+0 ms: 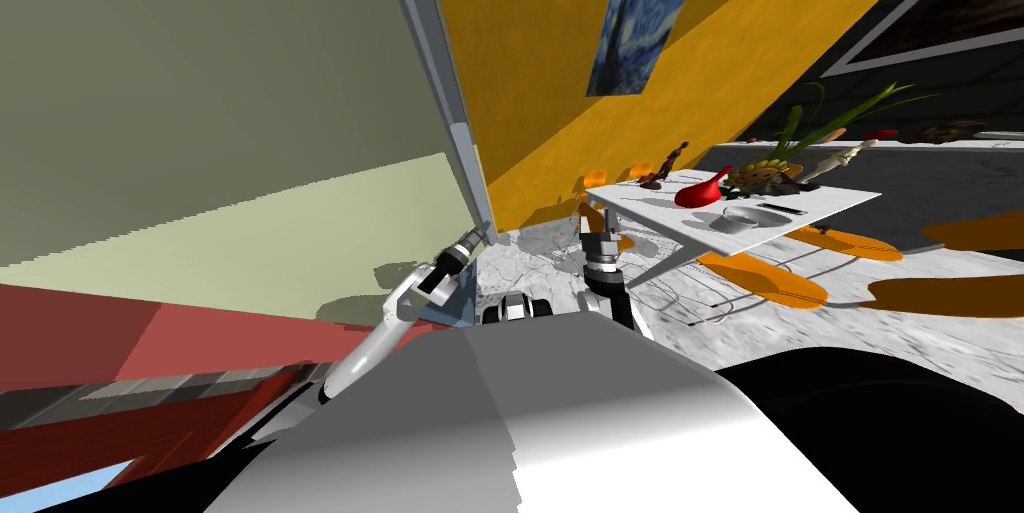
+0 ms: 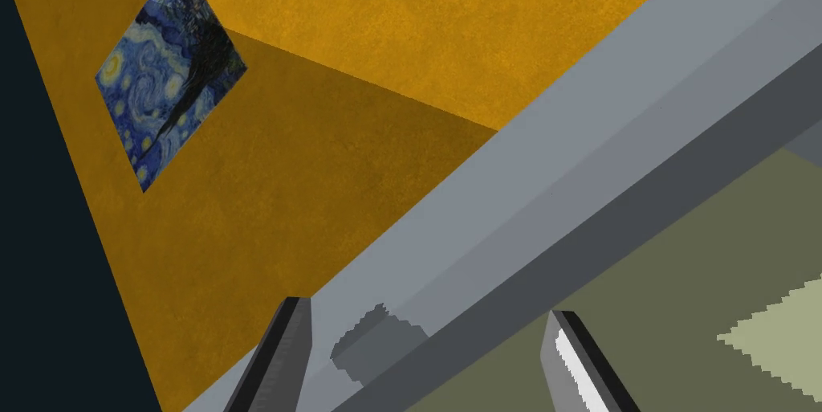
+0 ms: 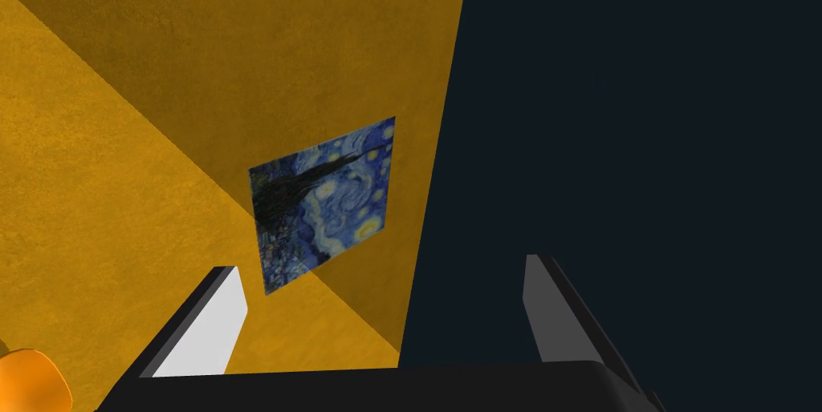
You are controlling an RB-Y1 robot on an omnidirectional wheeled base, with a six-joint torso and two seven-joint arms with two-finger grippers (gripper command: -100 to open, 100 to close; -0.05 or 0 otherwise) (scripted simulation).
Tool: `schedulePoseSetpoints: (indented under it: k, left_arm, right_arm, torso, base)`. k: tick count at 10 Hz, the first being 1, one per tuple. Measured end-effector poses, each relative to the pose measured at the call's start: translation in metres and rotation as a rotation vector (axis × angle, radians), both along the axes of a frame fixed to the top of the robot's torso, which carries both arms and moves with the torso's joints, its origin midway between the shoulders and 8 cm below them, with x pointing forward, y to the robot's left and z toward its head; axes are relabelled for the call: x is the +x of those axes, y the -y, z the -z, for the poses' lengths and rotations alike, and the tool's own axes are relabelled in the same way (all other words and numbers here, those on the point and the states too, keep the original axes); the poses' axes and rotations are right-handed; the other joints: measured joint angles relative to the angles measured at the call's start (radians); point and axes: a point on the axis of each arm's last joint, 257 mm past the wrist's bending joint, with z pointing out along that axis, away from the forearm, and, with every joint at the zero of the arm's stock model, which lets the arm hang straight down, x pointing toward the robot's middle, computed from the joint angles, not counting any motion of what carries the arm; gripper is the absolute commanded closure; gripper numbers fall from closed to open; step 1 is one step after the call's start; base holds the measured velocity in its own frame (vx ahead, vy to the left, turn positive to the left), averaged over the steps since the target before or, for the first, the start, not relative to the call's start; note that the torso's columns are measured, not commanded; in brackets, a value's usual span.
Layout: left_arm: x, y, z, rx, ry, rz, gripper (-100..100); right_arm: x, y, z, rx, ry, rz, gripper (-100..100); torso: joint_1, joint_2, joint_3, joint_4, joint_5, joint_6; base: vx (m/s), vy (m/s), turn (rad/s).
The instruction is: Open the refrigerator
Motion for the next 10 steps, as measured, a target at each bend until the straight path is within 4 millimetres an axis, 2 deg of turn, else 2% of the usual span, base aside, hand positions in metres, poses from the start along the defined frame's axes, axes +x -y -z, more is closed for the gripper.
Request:
schedulePoseSetpoints:
  k: [1, 2, 4, 5, 7, 8, 10]
  left_arm:
    - [0.007, 0.003, -0.001, 0.003, 0.002, 0.003, 100]
    - [0.013, 0.013, -0.001, -0.002, 0.002, 0.010, 100]
    - [0.027, 0.026, -0.001, 0.005, 0.001, 0.023, 100]
    - [0.032, 0.036, -0.002, 0.000, -0.003, 0.033, 100]
    - [0.043, 0.052, -0.001, 0.006, -0.007, 0.050, 100]
    - [0.048, 0.062, -0.002, 0.005, -0.011, 0.061, 100]
    - [0.061, 0.075, -0.003, 0.019, -0.015, 0.072, 100]
  right_arm:
    - [0.000, 0.000, 0.000, 0.000, 0.000, 0.000, 0]
    - [0.000, 0.000, 0.000, 0.000, 0.000, 0.000, 0]
    - [0.000, 0.000, 0.000, 0.000, 0.000, 0.000, 0]
    - [0.000, 0.000, 0.000, 0.000, 0.000, 0.000, 0]
    - [0.000, 0.000, 0.000, 0.000, 0.000, 0.000, 0]
    - [0.000, 0.000, 0.000, 0.000, 0.000, 0.000, 0]
    - [0.000, 0.000, 0.000, 0.000, 0.000, 0.000, 0]
  torso:
    - [-0.002, -0.001, -0.001, 0.002, -0.002, -0.004]
    - [-0.002, 0.002, 0.001, 0.000, -0.001, 0.002]
    - [-0.006, -0.001, -0.001, 0.002, -0.003, -0.001]
    - [-0.005, 0.002, 0.000, 0.001, -0.003, 0.004]
    - [-0.008, -0.003, -0.003, 0.004, -0.004, -0.001]
    - [-0.009, 0.000, -0.002, 0.002, -0.005, 0.006]
    - [-0.014, -0.002, -0.003, 0.005, -0.007, 0.003]
  base:
    - [-0.119, 0.092, -0.084]
    - [-0.158, 0.087, -0.127]
    - [-0.146, 0.069, -0.073]
    - [-0.172, 0.117, -0.136]
    - [-0.109, 0.055, -0.058]
    - [-0.163, 0.099, -0.139]
    - [-0.068, 0.007, 0.007]
